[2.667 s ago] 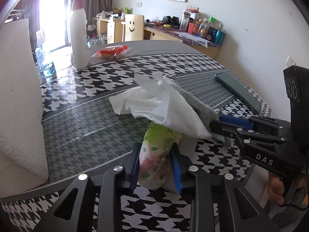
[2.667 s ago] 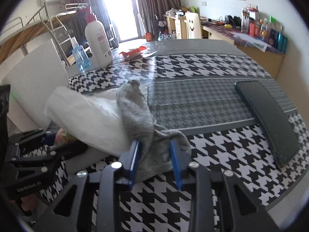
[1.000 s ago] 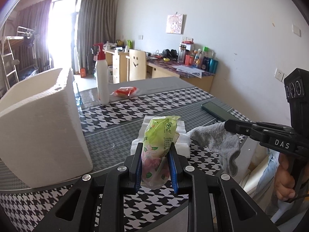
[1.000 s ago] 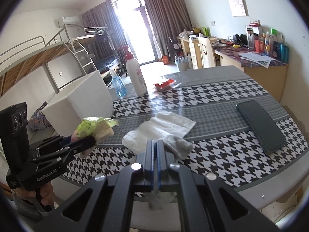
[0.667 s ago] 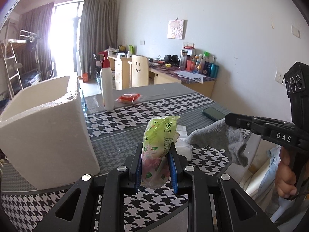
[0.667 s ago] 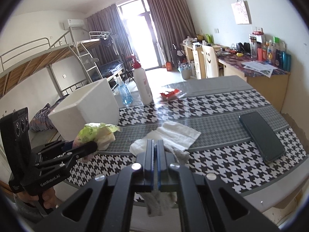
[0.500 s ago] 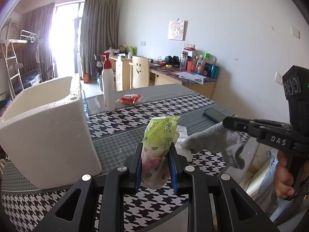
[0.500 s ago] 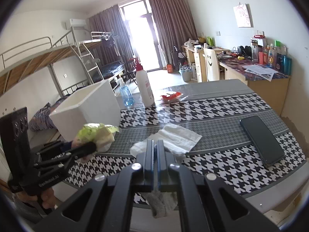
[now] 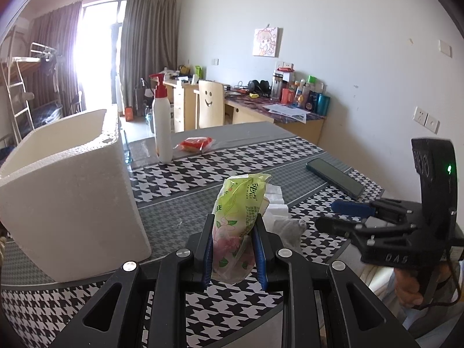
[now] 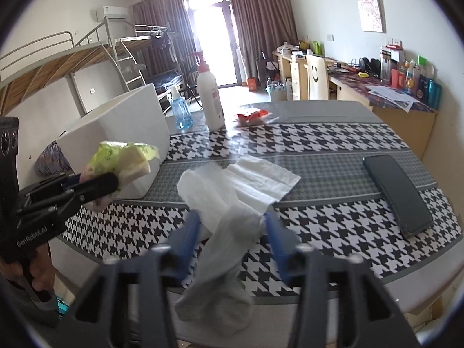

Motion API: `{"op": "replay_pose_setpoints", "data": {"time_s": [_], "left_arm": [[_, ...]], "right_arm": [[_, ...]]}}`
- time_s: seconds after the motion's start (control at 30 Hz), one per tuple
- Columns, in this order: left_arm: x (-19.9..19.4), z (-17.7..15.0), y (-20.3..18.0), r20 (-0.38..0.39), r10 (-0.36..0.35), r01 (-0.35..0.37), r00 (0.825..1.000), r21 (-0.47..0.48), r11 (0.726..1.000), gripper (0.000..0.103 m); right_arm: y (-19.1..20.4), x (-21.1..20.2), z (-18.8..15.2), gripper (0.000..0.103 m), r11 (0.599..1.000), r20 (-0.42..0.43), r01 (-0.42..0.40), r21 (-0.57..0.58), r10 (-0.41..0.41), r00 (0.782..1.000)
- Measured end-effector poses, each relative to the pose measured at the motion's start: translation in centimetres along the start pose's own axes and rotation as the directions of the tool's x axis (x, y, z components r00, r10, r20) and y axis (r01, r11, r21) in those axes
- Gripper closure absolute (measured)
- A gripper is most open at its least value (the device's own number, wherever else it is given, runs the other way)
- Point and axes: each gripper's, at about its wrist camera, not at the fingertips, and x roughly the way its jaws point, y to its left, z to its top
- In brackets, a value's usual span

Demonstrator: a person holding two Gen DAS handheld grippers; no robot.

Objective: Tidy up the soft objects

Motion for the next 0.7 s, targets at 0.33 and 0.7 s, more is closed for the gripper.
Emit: {"op": "replay_pose_setpoints", "data": {"time_s": [0.33,0.7], "left_arm": [[0.9,0.0,-0.1,-0.013,0.005,-0.005,1.0,0.0,1.0,0.078],[0.8,-0.2,0.2,-0.006,0.011,-0.011,1.0,-0.008,1.0,0.078]], "right_arm": [[0.6,2.0,-2.6,0.047,0.999,-0.107,-0.028,-0.019,0.026,0.994],[2.2,2.8,-4.3,0.047,0.998,-0.169,-0.049,-0.027,0.044,0.985]]}}
